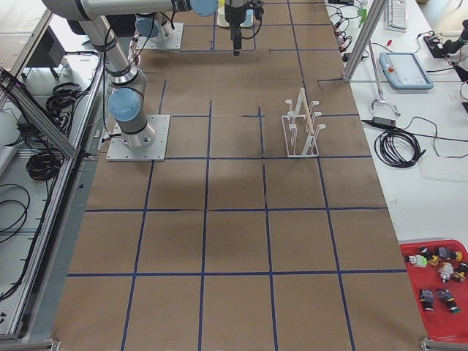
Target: Transfer IKEA cup to right arm and place on rack
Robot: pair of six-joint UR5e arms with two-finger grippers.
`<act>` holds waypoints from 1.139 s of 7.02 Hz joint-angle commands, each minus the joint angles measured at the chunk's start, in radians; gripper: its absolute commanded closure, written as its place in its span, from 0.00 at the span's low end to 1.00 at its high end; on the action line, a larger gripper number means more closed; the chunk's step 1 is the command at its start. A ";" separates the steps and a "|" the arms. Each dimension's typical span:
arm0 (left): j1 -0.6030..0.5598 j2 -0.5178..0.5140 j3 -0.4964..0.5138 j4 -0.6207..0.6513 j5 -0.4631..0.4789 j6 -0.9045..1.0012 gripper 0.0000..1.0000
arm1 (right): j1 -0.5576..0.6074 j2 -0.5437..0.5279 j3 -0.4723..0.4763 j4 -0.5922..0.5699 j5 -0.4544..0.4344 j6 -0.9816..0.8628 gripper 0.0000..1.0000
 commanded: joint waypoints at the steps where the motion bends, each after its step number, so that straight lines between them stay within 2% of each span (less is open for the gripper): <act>1: 0.116 -0.001 -0.021 0.011 -0.002 0.139 0.00 | 0.000 0.001 0.003 0.000 0.000 0.000 0.00; 3: 0.260 -0.019 -0.030 0.011 -0.004 0.336 0.00 | 0.000 0.004 0.003 0.000 0.000 0.000 0.00; 5: 0.346 -0.023 -0.060 0.016 -0.011 0.364 0.00 | 0.000 0.002 0.003 0.000 0.000 0.000 0.00; 8: 0.411 -0.015 -0.233 0.236 -0.008 0.443 0.00 | -0.003 0.002 0.002 0.000 0.000 0.000 0.00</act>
